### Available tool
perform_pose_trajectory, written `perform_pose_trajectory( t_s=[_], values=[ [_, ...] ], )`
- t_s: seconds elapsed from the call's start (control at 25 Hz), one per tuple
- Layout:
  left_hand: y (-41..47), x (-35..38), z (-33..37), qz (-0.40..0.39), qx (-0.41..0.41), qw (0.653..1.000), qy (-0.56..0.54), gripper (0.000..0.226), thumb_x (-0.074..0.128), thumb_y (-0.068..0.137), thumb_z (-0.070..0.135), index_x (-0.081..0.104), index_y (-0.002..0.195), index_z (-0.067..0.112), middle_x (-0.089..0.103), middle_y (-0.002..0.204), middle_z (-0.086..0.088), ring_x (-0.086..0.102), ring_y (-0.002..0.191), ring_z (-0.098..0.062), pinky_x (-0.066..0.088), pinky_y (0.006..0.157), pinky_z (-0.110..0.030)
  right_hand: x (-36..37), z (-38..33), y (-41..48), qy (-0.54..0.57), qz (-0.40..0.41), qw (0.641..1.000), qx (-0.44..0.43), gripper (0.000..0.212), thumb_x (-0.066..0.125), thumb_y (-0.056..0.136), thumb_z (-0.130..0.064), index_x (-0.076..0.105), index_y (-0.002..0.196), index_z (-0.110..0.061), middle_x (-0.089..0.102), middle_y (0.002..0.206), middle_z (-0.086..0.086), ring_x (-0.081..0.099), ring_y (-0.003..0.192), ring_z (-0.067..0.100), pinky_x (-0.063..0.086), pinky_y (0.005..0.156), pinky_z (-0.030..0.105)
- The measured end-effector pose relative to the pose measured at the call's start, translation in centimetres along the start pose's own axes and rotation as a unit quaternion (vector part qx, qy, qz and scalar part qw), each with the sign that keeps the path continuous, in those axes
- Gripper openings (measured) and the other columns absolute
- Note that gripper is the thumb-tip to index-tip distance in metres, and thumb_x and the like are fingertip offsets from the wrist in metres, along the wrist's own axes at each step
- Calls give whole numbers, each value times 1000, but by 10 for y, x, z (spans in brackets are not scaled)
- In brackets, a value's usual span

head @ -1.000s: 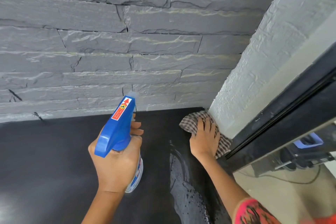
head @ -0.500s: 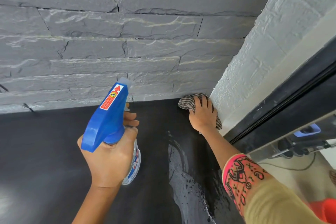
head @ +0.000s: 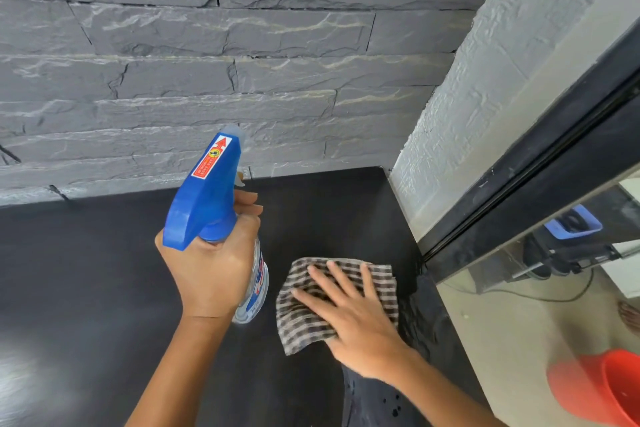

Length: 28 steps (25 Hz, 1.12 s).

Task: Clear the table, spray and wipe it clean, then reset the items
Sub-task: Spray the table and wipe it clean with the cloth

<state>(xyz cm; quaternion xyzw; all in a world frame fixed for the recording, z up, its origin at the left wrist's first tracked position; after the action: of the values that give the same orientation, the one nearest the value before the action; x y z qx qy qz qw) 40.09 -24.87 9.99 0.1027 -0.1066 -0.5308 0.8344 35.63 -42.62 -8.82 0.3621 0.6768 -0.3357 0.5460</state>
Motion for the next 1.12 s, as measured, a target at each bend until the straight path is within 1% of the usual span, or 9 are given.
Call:
perform_pose_trajectory(
  t_s=[0.16,0.32,0.44,0.6,0.76,0.8,0.88,0.96,1.12],
  values=[
    [0,0,-2,3,-3,1000,3,44,56,69,3,64,68,46,69,69,20,67,69,-8,51,71,-18,-25,102,19,-34,16,991,131,69,48,88,-38,7,142,-52,-1,158,-14,-8,145,15,-7,111,60],
    [0,0,-1,1,-7,1000,10,41,57,69,5,64,68,46,68,69,21,66,69,-6,52,72,-18,-43,168,63,22,11,971,240,59,41,95,-34,12,145,-43,2,159,-6,-3,145,22,18,113,57],
    [1,1,-1,-3,-18,1000,20,37,56,68,6,64,70,42,69,70,20,67,70,-7,52,72,-18,-34,149,39,3,20,972,234,63,42,93,-38,8,145,-45,0,159,-6,-4,145,22,19,112,56],
    [-27,-3,12,-10,-18,999,47,25,52,69,6,61,80,27,69,80,13,69,71,-5,52,68,-17,-16,108,-57,-20,14,976,216,72,49,90,-40,3,144,-48,3,159,-7,1,146,22,20,111,56],
    [-74,-31,31,23,-30,998,46,35,52,68,4,61,80,36,70,80,13,70,70,-10,55,69,-24,-9,65,-137,-45,8,966,254,80,74,74,-38,33,142,-38,32,152,5,31,138,34,37,97,65],
    [-86,-37,37,21,-30,998,49,36,52,68,3,61,80,36,69,79,15,70,69,-10,55,68,-24,-5,62,-144,-53,-10,956,287,77,68,79,-42,27,144,-39,25,155,6,24,140,34,31,99,68],
    [-111,-49,48,21,-27,998,49,37,52,67,2,62,81,34,69,79,16,69,67,-10,54,65,-19,-1,58,-134,-37,-36,934,353,68,42,92,-49,1,146,-43,-3,159,2,-3,145,31,9,106,71],
    [-132,-60,56,25,-31,998,50,41,51,67,2,63,78,40,69,79,15,69,65,-9,53,63,-16,-5,39,-101,-10,-23,933,360,63,32,95,-50,-5,146,-43,-12,158,1,-14,144,30,-4,104,73],
    [-157,-72,62,29,-35,996,74,41,51,66,2,62,75,41,69,76,18,68,66,-8,53,65,-16,-4,-44,-50,43,-41,983,176,64,40,92,-43,4,145,-47,-12,158,-2,-16,143,27,-14,102,72]
  ],
)
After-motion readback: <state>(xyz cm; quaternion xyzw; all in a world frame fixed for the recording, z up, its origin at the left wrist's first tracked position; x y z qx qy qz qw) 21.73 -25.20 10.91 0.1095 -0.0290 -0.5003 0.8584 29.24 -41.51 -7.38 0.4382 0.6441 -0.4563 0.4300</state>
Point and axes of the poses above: each hand's wrist, its own y-axis towards the middle knuckle, its own x-axis out of the palm, z = x × y, the point moved 9 cm from there along y, towards the middle knuckle
